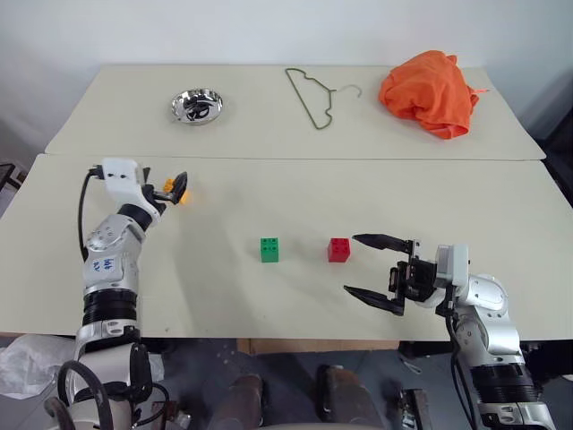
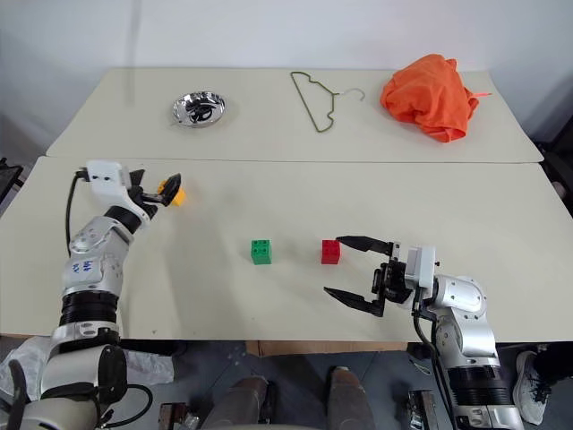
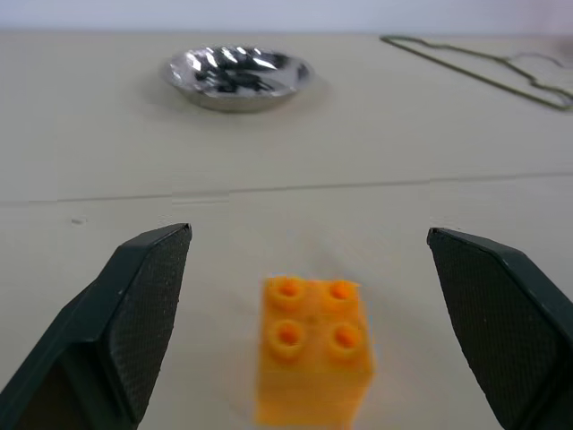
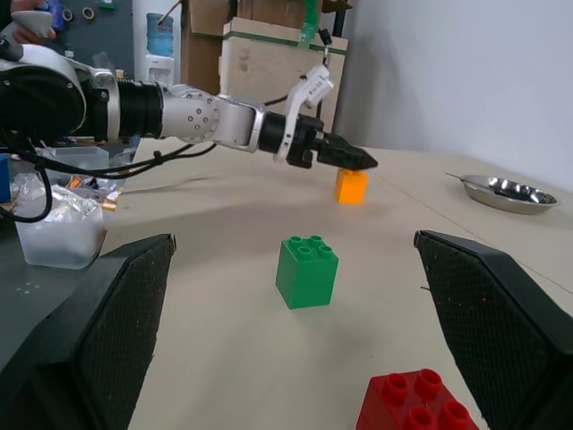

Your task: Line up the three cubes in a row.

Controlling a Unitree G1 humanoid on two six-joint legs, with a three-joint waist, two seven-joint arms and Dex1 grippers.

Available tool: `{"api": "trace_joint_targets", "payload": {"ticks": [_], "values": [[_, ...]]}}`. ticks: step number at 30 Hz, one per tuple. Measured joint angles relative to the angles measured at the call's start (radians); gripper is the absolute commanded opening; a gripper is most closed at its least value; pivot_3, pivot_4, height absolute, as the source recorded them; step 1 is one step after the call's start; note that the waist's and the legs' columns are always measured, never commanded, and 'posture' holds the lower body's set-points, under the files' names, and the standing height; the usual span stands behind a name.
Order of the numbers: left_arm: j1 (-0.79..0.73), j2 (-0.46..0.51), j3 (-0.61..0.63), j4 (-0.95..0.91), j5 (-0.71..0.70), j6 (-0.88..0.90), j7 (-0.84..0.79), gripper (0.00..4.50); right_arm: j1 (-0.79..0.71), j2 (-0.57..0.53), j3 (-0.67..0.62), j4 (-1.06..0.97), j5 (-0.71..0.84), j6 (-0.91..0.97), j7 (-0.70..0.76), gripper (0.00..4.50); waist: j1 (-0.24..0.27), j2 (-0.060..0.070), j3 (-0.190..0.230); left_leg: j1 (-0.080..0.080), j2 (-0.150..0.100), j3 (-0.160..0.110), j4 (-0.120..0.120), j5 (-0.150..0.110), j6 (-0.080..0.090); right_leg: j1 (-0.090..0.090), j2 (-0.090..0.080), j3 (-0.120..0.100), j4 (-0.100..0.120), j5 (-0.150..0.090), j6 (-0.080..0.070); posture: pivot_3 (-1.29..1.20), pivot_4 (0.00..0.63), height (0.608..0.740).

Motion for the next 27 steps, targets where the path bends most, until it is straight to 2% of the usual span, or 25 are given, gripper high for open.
{"api": "trace_joint_targets", "payload": {"ticks": [3, 11, 16, 17, 19, 21, 23, 25, 27], "values": [[0.003, 0.0, -0.008, 0.03, 0.012, -0.004, 0.002, 3.96, 0.009, 0.0, 0.0, -0.004, 0.0, 0.0, -0.007, 4.5, 0.002, 0.0, 0.0, 0.0, 0.001, 0.0, 0.001, 0.0, 0.0, 0.0, 0.0, 0.0, 0.0, 0.0, 0.0, 0.0, 0.15, 0.74], [0.021, 0.0, -0.008, 0.01, 0.01, -0.011, 0.003, 1.59, 0.015, 0.001, 0.0, -0.006, -0.005, -0.001, -0.026, 4.5, 0.004, 0.0, 0.0, 0.0, 0.0, 0.0, 0.001, 0.0, 0.0, 0.0, -0.001, 0.0, 0.0, 0.0, 0.0, 0.0, 0.15, 0.74], [0.059, 0.036, -0.008, -0.059, -0.027, -0.008, -0.112, 1.59, 0.018, 0.003, 0.001, -0.007, -0.008, -0.002, -0.035, 4.5, 0.002, 0.0, 0.0, 0.0, 0.001, 0.0, 0.001, 0.0, 0.0, 0.0, -0.001, 0.0, 0.0, 0.0, 0.0, 0.0, 0.15, 0.74], [0.077, 0.061, -0.008, -0.089, -0.053, -0.002, -0.183, 1.59, 0.018, 0.003, 0.002, -0.007, -0.008, -0.002, -0.036, 4.5, 0.0, 0.0, 0.0, 0.0, 0.001, 0.0, 0.001, 0.0, 0.0, 0.0, -0.001, 0.0, 0.0, 0.0, 0.0, 0.0, 0.15, 0.74], [0.167, 0.185, -0.009, -0.201, -0.173, -0.001, -0.508, 1.59, 0.028, -0.005, -0.007, -0.008, -0.008, -0.006, -0.035, 4.5, -0.012, -0.001, 0.0, 0.0, 0.003, 0.002, -0.001, -0.001, -0.001, -0.001, 0.0, 0.003, 0.0, -0.001, -0.001, 0.0, 0.15, 0.74], [0.211, 0.289, -0.012, -0.266, -0.247, 0.0, -0.758, 1.59, 0.038, -0.025, -0.024, -0.006, -0.008, -0.006, -0.026, 4.5, -0.014, 0.0, 0.001, 0.0, 0.004, 0.001, -0.001, -0.001, -0.001, -0.001, -0.001, 0.004, 0.0, -0.001, -0.002, 0.0, 0.15, 0.74], [0.207, 0.387, -0.058, -0.259, -0.239, -0.036, -0.953, 1.59, 0.039, -0.055, -0.036, -0.004, -0.007, -0.006, -0.015, 4.5, -0.005, 0.002, 0.001, 0.002, 0.003, 0.001, -0.001, 0.0, -0.001, 0.002, -0.001, 0.004, -0.004, -0.001, -0.002, 0.0, 0.15, 0.74], [0.204, 0.431, -0.122, -0.225, -0.204, -0.098, -1.097, 1.59, 0.04, -0.072, -0.048, -0.004, -0.006, -0.004, -0.008, 4.5, 0.003, 0.003, 0.001, 0.004, 0.003, 0.0, -0.001, 0.0, -0.001, 0.004, -0.002, 0.005, -0.005, -0.001, -0.002, 0.0, 0.15, 0.74], [0.197, 0.438, -0.2, -0.163, -0.165, -0.171, -1.143, 1.59, 0.039, -0.081, -0.056, -0.006, -0.005, -0.001, -0.007, 4.5, 0.006, 0.004, 0.001, 0.003, 0.002, -0.001, -0.001, 0.0, 0.0, 0.004, -0.002, 0.006, -0.005, -0.001, -0.002, 0.0, 0.15, 0.74]]}}
